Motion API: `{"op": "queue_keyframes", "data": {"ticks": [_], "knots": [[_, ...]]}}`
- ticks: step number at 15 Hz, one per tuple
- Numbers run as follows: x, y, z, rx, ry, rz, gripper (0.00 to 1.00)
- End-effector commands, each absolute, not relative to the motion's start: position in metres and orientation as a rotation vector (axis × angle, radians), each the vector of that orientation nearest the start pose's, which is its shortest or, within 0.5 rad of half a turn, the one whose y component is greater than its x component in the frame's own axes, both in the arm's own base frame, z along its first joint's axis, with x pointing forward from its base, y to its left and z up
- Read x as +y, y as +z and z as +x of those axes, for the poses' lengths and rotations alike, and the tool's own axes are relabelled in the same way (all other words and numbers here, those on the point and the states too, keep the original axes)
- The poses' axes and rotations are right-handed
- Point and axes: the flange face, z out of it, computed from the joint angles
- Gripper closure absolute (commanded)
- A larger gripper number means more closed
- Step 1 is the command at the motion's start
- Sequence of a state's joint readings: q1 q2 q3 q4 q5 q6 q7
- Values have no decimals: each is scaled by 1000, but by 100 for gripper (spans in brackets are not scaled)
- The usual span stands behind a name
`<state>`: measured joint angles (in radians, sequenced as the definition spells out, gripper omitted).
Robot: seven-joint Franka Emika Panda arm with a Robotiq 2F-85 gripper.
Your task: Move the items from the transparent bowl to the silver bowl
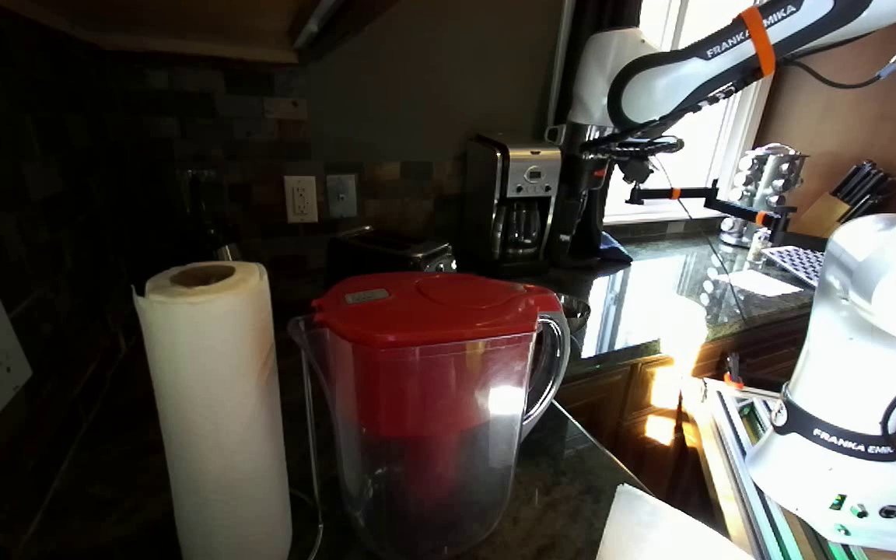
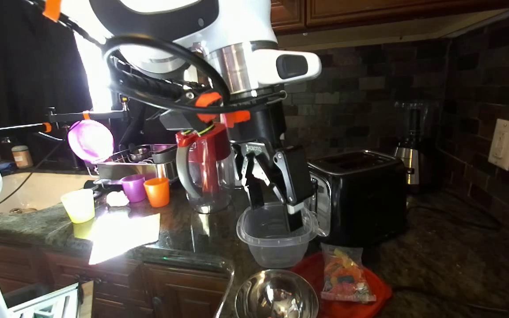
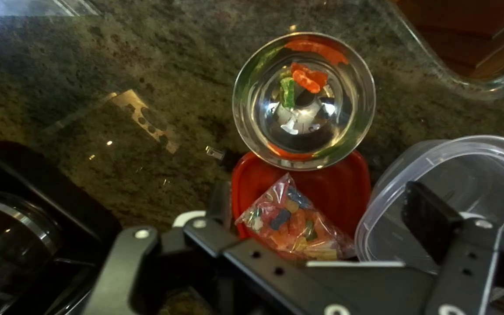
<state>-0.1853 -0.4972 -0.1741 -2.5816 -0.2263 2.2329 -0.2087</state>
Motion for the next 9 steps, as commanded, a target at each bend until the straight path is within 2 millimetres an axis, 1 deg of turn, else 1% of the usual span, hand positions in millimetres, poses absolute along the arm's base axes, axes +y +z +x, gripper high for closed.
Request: {"op": "queue_keyframes", "data": {"ticks": [1, 2, 3, 9], "knots": [[-139, 444, 357, 15, -208, -3290, 0], [-138, 444, 358, 21, -223, -3288, 0], [-144, 445, 368, 9, -214, -3279, 0], [-142, 447, 366, 8, -226, -3280, 0]]}}
